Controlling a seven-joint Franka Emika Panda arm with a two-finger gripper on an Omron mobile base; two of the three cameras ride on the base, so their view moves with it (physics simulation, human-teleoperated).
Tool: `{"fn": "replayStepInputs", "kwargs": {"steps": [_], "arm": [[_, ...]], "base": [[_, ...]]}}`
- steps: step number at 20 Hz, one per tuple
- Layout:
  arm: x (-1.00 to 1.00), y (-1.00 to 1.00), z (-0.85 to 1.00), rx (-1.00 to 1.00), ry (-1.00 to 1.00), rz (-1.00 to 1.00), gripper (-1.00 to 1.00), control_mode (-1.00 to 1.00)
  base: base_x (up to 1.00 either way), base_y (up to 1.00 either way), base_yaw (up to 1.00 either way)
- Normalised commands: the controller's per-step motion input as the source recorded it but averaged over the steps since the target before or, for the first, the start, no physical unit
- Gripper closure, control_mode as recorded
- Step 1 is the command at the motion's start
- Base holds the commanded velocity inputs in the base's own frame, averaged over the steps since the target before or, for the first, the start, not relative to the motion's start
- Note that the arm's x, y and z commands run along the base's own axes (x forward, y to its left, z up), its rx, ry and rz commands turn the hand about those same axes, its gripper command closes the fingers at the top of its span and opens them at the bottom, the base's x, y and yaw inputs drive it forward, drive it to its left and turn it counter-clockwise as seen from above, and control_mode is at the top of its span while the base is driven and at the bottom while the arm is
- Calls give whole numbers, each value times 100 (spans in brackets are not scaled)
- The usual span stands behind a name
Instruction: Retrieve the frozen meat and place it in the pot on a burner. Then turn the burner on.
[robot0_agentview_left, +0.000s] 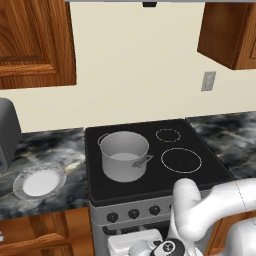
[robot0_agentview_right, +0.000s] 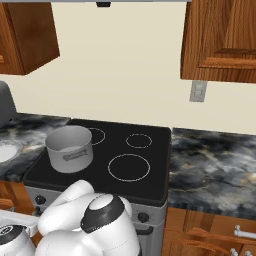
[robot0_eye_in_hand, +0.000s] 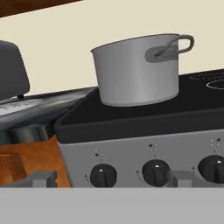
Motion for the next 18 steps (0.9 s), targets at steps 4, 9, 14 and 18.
{"fn": "replayStepInputs", "kwargs": {"steps": [4,9,14,18], "arm": [[7,13,-6,0,0,0,-100,-100],[1,1,-3,0,-1,0,-100,-100],[0,0,-1,0,0,0,-100,-100],[0,0,-1,0,0,0,-100,-100]], "base": [[0,0,0],[0,0,0],[0,0,0],[0,0,0]]}}
